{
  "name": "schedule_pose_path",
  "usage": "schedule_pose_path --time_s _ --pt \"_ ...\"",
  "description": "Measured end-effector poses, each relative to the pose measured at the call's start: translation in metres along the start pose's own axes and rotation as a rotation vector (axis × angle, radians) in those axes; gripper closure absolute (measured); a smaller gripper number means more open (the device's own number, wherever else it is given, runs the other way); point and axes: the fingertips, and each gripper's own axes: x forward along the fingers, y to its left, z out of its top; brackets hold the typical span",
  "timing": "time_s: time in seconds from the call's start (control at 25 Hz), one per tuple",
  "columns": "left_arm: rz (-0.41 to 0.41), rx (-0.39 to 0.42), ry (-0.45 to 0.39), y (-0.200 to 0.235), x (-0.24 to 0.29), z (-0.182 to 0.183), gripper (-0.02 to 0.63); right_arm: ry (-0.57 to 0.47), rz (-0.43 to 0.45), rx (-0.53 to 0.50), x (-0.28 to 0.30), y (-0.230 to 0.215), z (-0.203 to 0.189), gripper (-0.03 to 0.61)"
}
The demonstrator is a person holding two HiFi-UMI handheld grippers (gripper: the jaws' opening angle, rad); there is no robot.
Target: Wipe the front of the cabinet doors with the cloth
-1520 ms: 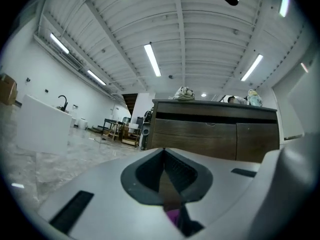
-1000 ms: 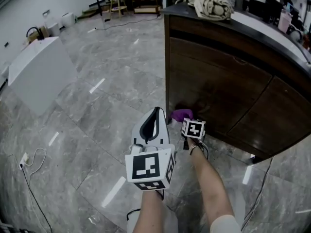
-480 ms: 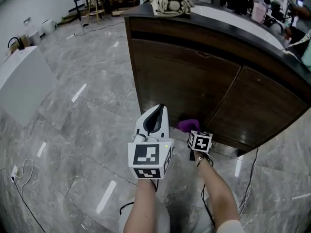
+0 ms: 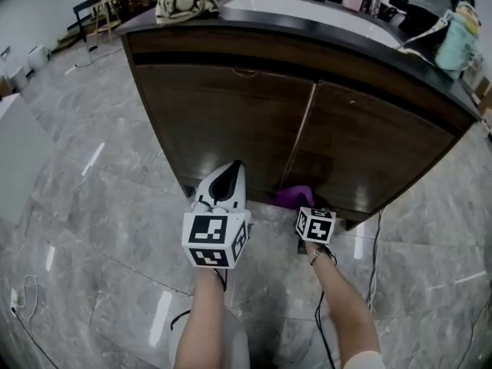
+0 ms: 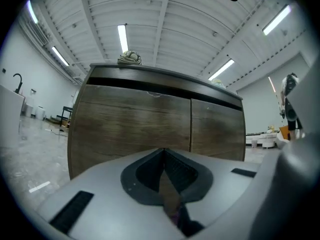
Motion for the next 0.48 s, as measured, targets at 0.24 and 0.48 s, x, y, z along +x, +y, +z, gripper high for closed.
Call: schedule_pose_path --time_s 0.24,0.48 --pt "-0.046 0.06 0.023 -0.007 0.008 -0.019 0.606 -0.026 -0.192 0.136 -0.048 -0.098 -0.024 0.439" --pt "0.032 -0.181 -0.038 0.003 0.016 -0.026 0.607 -0.247 -0.113 0.068 -0.082 -0.095 0.028 0.439"
